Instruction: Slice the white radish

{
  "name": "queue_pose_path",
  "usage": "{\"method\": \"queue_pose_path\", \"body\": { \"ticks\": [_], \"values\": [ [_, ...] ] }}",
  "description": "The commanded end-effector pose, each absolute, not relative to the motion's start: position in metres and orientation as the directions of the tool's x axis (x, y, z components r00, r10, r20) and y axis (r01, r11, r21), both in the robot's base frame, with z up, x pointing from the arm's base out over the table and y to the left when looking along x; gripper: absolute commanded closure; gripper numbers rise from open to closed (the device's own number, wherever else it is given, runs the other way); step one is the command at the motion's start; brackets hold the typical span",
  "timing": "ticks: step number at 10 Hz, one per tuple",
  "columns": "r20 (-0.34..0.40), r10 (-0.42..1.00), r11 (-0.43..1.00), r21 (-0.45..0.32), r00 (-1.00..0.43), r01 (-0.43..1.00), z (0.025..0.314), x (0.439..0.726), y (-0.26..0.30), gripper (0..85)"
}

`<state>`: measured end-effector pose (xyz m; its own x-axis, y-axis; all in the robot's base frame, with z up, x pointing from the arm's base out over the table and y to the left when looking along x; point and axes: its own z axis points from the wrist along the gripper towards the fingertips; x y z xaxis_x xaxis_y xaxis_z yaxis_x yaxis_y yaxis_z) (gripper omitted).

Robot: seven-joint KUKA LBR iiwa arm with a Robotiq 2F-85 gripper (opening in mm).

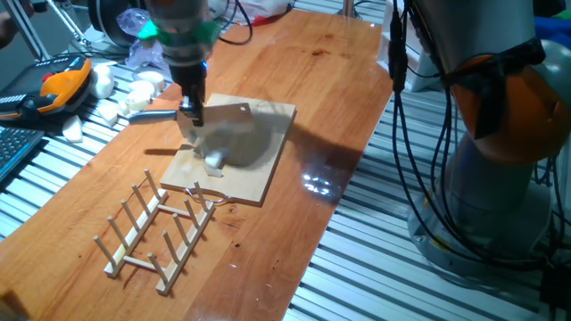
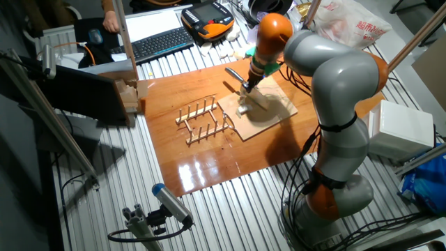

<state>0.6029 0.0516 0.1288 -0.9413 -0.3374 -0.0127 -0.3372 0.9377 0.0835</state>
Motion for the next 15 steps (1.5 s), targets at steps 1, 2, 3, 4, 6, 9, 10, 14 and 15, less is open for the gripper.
{"method": "queue_pose_path", "body": {
  "ticks": [1, 2, 3, 4, 6, 9, 10, 14, 15],
  "values": [
    [-0.009, -0.328, 0.941, 0.081, -0.945, -0.327, 0.137, 0.602, 0.056, 85.0],
    [-0.010, -0.323, 0.943, 0.077, -0.946, -0.323, 0.136, 0.599, 0.058, 85.0],
    [-0.014, -0.324, 0.943, 0.068, -0.946, -0.325, 0.133, 0.597, 0.058, 85.0],
    [-0.021, -0.330, 0.942, 0.059, -0.944, -0.330, 0.127, 0.596, 0.056, 85.0],
    [-0.025, -0.328, 0.943, 0.053, -0.944, -0.329, 0.121, 0.593, 0.056, 85.0],
    [-0.048, -0.328, 0.943, 0.035, -0.943, -0.330, 0.107, 0.584, 0.055, 85.0],
    [-0.051, -0.334, 0.941, 0.039, -0.941, -0.336, 0.104, 0.584, 0.053, 85.0],
    [-0.077, -0.336, 0.940, 0.037, -0.939, -0.340, 0.091, 0.582, 0.050, 85.0],
    [-0.084, -0.340, 0.938, 0.036, -0.937, -0.344, 0.088, 0.582, 0.048, 85.0]
  ]
}}
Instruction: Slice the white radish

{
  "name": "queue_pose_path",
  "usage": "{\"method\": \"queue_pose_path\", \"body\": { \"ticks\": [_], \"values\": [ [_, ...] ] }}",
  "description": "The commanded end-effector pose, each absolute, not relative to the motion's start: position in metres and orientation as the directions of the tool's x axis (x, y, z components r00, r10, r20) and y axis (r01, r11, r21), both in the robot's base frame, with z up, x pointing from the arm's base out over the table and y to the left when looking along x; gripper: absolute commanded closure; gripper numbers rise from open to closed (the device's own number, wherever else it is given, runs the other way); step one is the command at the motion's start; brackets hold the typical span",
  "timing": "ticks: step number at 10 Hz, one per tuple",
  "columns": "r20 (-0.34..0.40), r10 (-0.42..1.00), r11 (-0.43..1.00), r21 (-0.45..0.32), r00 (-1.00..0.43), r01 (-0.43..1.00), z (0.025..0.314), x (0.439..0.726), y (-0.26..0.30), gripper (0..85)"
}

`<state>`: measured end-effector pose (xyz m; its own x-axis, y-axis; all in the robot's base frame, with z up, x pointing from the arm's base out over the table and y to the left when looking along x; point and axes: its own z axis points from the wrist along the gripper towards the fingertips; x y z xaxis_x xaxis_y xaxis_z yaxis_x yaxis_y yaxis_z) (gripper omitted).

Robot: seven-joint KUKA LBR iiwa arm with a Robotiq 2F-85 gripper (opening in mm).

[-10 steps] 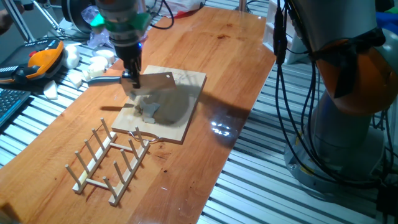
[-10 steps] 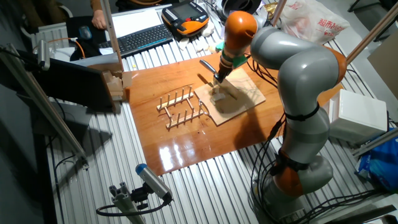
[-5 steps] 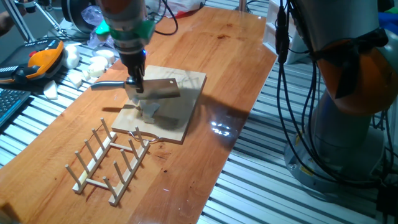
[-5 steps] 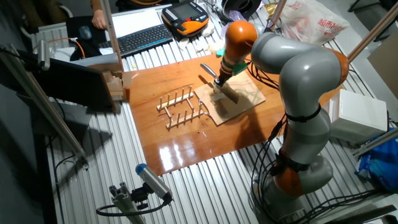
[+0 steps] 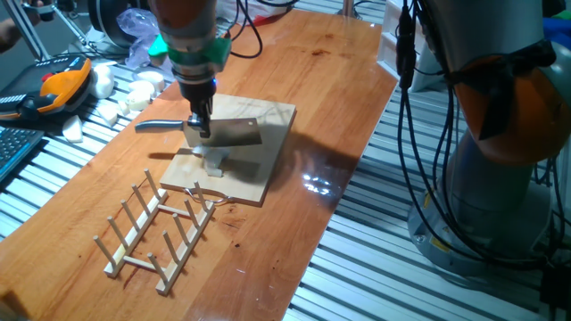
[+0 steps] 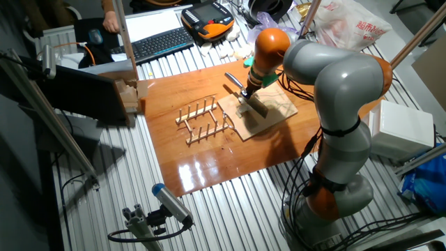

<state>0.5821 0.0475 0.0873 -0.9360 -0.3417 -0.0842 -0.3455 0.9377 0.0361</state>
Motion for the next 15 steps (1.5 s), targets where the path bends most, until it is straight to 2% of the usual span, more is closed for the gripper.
{"method": "queue_pose_path", "body": {
  "ticks": [1, 7, 9, 12, 15],
  "values": [
    [-0.090, -0.346, 0.936, 0.034, -0.934, -0.350, 0.085, 0.583, 0.047, 85.0],
    [-0.121, -0.349, 0.935, 0.026, -0.929, -0.354, 0.076, 0.586, 0.046, 85.0],
    [-0.117, -0.325, 0.941, 0.055, -0.938, -0.333, 0.085, 0.586, 0.047, 85.0],
    [-0.068, -0.297, 0.952, 0.053, -0.952, -0.301, 0.115, 0.589, 0.059, 85.0],
    [-0.070, -0.287, 0.956, 0.045, -0.955, -0.291, 0.119, 0.589, 0.065, 85.0]
  ]
}}
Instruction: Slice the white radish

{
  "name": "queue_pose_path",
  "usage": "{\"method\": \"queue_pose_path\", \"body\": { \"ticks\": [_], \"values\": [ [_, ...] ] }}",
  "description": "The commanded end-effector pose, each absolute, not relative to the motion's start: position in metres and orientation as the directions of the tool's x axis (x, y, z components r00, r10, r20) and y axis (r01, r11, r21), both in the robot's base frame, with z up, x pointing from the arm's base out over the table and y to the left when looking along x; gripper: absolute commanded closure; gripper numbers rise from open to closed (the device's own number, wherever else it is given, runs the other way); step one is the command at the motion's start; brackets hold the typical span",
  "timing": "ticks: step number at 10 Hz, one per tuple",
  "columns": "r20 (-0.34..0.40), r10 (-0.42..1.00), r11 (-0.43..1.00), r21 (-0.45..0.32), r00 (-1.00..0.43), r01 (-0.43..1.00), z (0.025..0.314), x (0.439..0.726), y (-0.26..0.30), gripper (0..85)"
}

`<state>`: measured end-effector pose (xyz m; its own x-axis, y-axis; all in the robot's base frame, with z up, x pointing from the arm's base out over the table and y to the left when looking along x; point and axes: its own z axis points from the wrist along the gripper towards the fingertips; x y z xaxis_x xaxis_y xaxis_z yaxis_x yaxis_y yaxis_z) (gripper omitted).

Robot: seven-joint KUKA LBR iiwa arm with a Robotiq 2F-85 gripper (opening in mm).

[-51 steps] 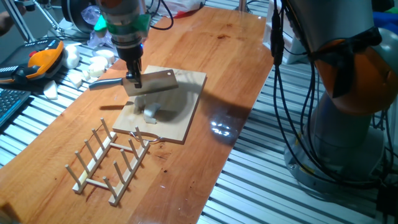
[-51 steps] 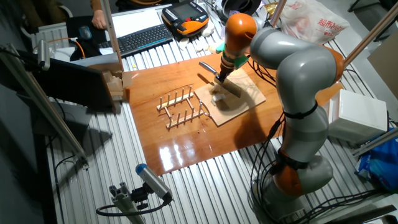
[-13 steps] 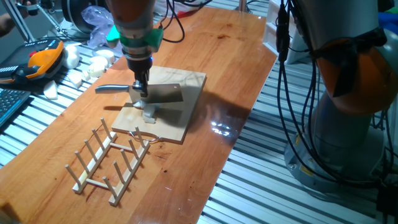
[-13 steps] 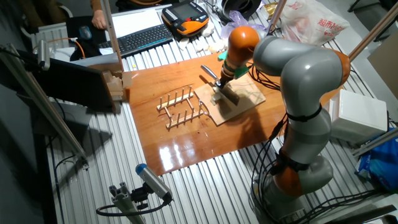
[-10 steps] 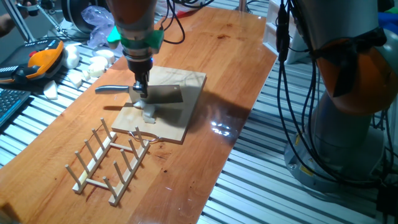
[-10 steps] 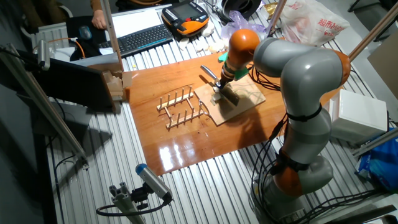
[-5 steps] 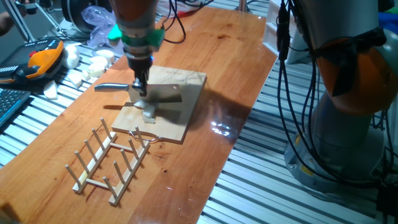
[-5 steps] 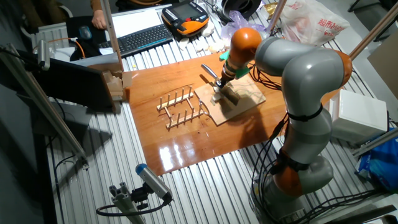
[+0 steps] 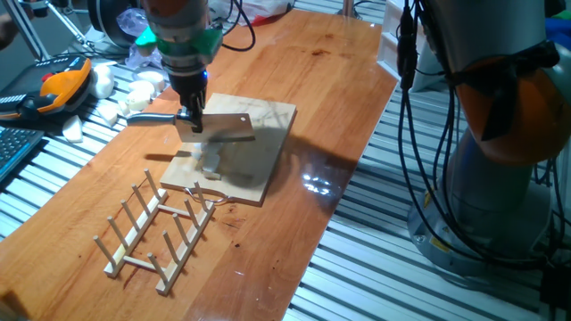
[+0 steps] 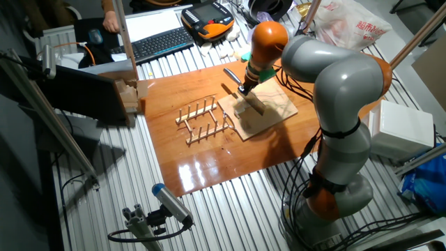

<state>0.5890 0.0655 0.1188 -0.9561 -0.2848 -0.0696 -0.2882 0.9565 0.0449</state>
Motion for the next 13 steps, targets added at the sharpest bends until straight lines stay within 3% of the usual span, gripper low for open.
{"method": "queue_pose_path", "body": {
  "ticks": [1, 5, 13],
  "values": [
    [-0.071, -0.273, 0.959, 0.051, -0.959, -0.277, 0.121, 0.589, 0.069, 85.0],
    [-0.027, -0.253, 0.964, 0.072, -0.967, -0.254, 0.140, 0.590, 0.073, 85.0],
    [-0.085, -0.254, 0.964, 0.061, -0.963, -0.259, 0.103, 0.580, 0.076, 85.0]
  ]
}}
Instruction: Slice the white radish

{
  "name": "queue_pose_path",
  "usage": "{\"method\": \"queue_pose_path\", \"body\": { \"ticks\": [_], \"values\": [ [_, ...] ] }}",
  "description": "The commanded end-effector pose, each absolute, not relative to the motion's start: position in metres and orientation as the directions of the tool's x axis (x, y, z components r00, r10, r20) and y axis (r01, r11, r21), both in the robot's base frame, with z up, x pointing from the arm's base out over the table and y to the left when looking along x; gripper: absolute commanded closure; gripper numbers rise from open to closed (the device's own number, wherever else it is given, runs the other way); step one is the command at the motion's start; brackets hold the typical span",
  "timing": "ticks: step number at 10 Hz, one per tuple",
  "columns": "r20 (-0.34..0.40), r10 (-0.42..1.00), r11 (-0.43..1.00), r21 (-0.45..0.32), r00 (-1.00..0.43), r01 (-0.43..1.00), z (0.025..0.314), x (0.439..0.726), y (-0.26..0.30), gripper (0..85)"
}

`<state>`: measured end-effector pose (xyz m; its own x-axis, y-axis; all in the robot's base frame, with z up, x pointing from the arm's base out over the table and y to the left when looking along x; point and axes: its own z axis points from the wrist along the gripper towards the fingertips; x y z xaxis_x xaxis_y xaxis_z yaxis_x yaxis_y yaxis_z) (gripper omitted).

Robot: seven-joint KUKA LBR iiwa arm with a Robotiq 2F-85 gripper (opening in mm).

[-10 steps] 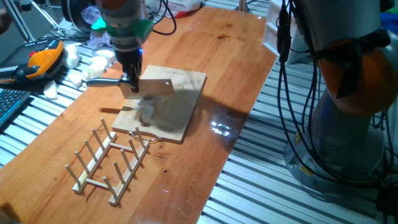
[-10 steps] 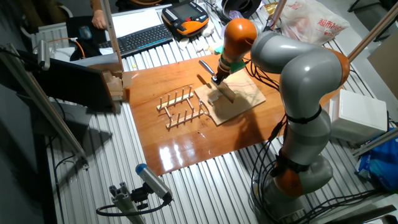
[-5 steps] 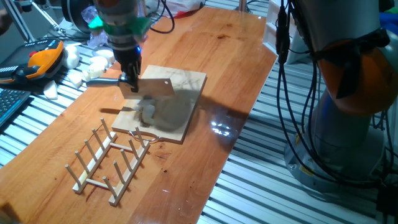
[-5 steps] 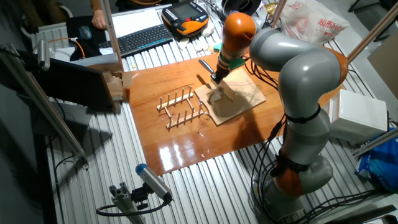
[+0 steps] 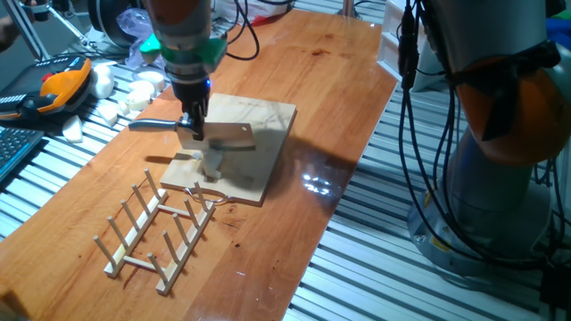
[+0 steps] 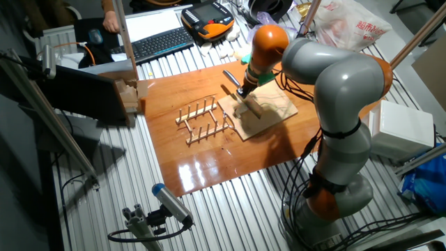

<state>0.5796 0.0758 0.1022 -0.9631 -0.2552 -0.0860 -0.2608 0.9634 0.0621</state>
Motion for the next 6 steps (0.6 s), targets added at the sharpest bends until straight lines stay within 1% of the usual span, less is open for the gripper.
{"method": "queue_pose_path", "body": {
  "ticks": [1, 2, 4, 5, 6],
  "values": [
    [-0.091, -0.256, 0.963, 0.061, -0.962, -0.262, 0.101, 0.580, 0.075, 85.0],
    [-0.093, -0.258, 0.963, 0.061, -0.962, -0.264, 0.103, 0.582, 0.074, 85.0],
    [-0.049, -0.264, 0.961, 0.068, -0.963, -0.267, 0.124, 0.589, 0.070, 85.0],
    [-0.037, -0.244, 0.966, 0.081, -0.969, -0.247, 0.133, 0.592, 0.071, 85.0],
    [-0.034, -0.225, 0.969, 0.096, -0.974, -0.227, 0.136, 0.593, 0.074, 85.0]
  ]
}}
